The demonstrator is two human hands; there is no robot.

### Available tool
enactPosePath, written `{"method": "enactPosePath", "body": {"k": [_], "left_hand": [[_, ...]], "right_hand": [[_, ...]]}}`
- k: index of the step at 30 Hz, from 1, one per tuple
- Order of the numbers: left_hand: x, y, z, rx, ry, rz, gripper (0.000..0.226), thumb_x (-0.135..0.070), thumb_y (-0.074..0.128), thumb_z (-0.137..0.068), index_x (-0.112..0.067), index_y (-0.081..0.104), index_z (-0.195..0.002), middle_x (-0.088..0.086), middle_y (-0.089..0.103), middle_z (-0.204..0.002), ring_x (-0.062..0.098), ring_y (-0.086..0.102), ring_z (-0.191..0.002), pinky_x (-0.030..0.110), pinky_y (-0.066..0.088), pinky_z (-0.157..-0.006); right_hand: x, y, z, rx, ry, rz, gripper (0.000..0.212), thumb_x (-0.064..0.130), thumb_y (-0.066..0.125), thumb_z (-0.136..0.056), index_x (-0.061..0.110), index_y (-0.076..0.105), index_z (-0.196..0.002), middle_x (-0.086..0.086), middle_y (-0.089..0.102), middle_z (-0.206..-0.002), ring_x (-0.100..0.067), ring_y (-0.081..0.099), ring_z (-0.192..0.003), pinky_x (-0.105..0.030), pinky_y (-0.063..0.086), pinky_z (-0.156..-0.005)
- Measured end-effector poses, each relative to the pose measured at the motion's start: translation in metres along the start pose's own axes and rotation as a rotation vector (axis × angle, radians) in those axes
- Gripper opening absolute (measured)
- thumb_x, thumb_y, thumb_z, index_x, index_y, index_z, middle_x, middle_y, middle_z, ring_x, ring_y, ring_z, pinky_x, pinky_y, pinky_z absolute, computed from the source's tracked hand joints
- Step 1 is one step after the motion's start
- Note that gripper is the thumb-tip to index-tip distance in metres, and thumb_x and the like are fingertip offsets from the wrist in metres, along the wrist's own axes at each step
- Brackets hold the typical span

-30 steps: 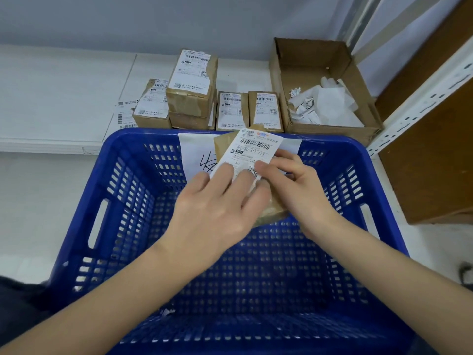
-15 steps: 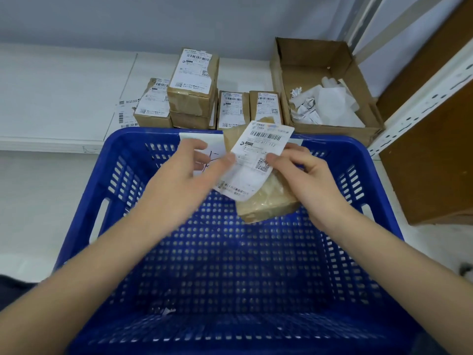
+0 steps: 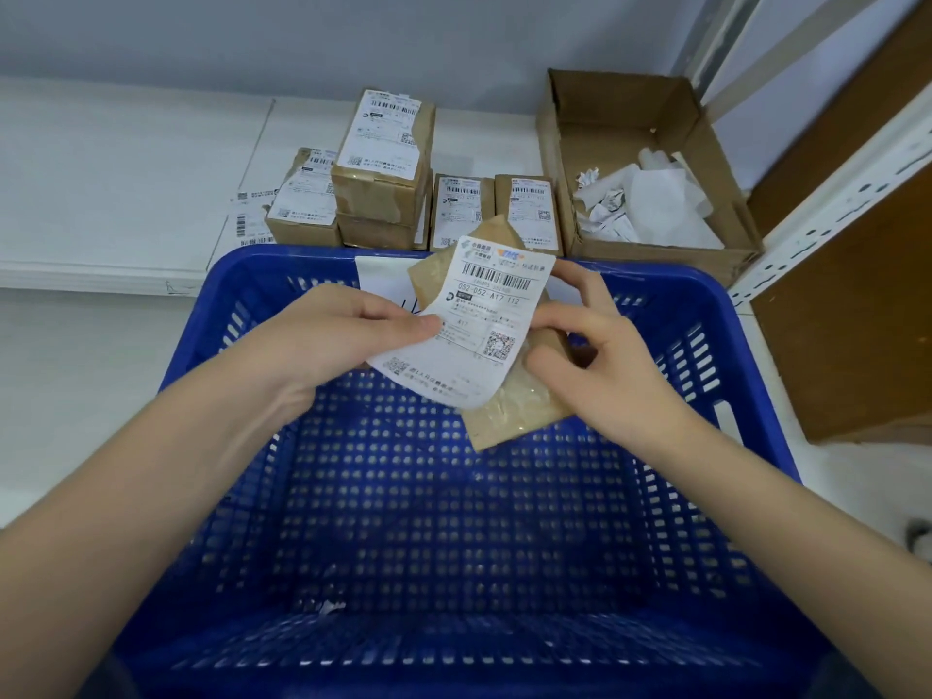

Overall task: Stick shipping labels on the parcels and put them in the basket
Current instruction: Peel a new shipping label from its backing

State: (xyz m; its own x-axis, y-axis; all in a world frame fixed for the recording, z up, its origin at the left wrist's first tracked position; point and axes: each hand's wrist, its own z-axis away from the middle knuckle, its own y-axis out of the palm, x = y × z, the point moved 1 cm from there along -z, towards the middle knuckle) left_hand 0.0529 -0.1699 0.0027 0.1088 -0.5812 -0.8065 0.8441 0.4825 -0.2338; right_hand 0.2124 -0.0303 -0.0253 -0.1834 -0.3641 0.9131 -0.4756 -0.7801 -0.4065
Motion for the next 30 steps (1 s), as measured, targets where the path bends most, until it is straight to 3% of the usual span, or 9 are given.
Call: {"method": "enactPosePath", "body": {"k": [4,8,11,13,17,24,27,30], "left_hand": [[-0.002,-0.007,0.000,0.011,0.023,0.009,0.038,-0.036,0.073,-0.060,-0.013,0.077,-0.090,-0.001,0.076,-0.090,0.012,0.071,-0.086,0.022,0.048,-0.080],[-0.001,-0.013,0.004,0.059,0.006,-0.002,0.037,-0.034,0.073,-0.060,-0.013,0.077,-0.089,0.001,0.076,-0.090,0.012,0.072,-0.085,0.023,0.050,-0.082],[-0.004,-0.019,0.008,0.065,-0.001,0.024,0.032,-0.028,0.071,-0.064,-0.010,0.076,-0.089,0.003,0.076,-0.087,0.009,0.072,-0.076,0.013,0.053,-0.063],[-0.005,-0.022,0.011,0.089,-0.011,-0.003,0.032,-0.028,0.070,-0.065,-0.010,0.076,-0.091,0.003,0.076,-0.087,0.009,0.072,-0.076,0.011,0.052,-0.060],[-0.006,-0.020,0.011,0.142,-0.055,-0.023,0.036,-0.028,0.070,-0.065,-0.009,0.076,-0.095,0.004,0.076,-0.091,0.012,0.072,-0.083,0.012,0.054,-0.068],[-0.002,-0.020,0.008,0.166,-0.098,-0.034,0.043,-0.029,0.069,-0.063,-0.005,0.075,-0.098,0.005,0.075,-0.096,0.016,0.070,-0.095,0.020,0.055,-0.080],[-0.002,-0.021,0.007,0.158,-0.092,-0.020,0.043,-0.029,0.069,-0.063,-0.006,0.075,-0.099,0.005,0.075,-0.095,0.016,0.071,-0.093,0.024,0.056,-0.082],[-0.001,-0.020,0.007,0.164,-0.092,-0.039,0.041,-0.029,0.070,-0.063,-0.006,0.075,-0.096,0.005,0.075,-0.094,0.014,0.071,-0.091,0.018,0.056,-0.076]], "right_hand": [[-0.003,-0.006,0.000,-0.014,-0.118,0.217,0.020,0.029,0.070,-0.076,0.035,0.072,-0.095,0.019,0.026,-0.148,0.004,0.046,-0.114,-0.021,0.043,-0.090],[-0.003,-0.013,-0.001,-0.067,-0.309,0.410,0.020,0.044,0.063,-0.080,0.033,0.073,-0.094,0.010,0.025,-0.151,-0.014,0.041,-0.126,-0.043,0.052,-0.085],[-0.004,-0.023,-0.004,-0.069,-0.356,0.493,0.011,0.035,0.066,-0.083,0.036,0.072,-0.092,0.000,0.029,-0.152,-0.026,0.037,-0.133,-0.053,0.051,-0.084],[-0.003,-0.027,-0.005,-0.054,-0.391,0.558,0.011,0.035,0.064,-0.084,0.034,0.073,-0.091,-0.005,0.033,-0.150,-0.031,0.037,-0.132,-0.055,0.050,-0.082],[0.000,-0.030,-0.006,-0.030,-0.444,0.750,0.017,0.031,0.059,-0.084,0.028,0.074,-0.090,-0.013,0.039,-0.146,-0.038,0.044,-0.121,-0.053,0.052,-0.072],[-0.007,-0.031,-0.009,-0.038,-0.417,0.961,0.009,0.016,0.074,-0.080,0.024,0.076,-0.084,-0.015,0.042,-0.145,-0.041,0.048,-0.113,-0.047,0.050,-0.070],[-0.008,-0.036,-0.010,-0.039,-0.412,0.961,0.008,0.017,0.074,-0.080,0.024,0.076,-0.084,-0.014,0.042,-0.145,-0.041,0.048,-0.114,-0.046,0.049,-0.071],[-0.012,-0.034,-0.010,-0.013,-0.406,1.019,0.010,0.015,0.076,-0.077,0.023,0.075,-0.082,-0.016,0.043,-0.145,-0.042,0.048,-0.112,-0.047,0.048,-0.072]]}}
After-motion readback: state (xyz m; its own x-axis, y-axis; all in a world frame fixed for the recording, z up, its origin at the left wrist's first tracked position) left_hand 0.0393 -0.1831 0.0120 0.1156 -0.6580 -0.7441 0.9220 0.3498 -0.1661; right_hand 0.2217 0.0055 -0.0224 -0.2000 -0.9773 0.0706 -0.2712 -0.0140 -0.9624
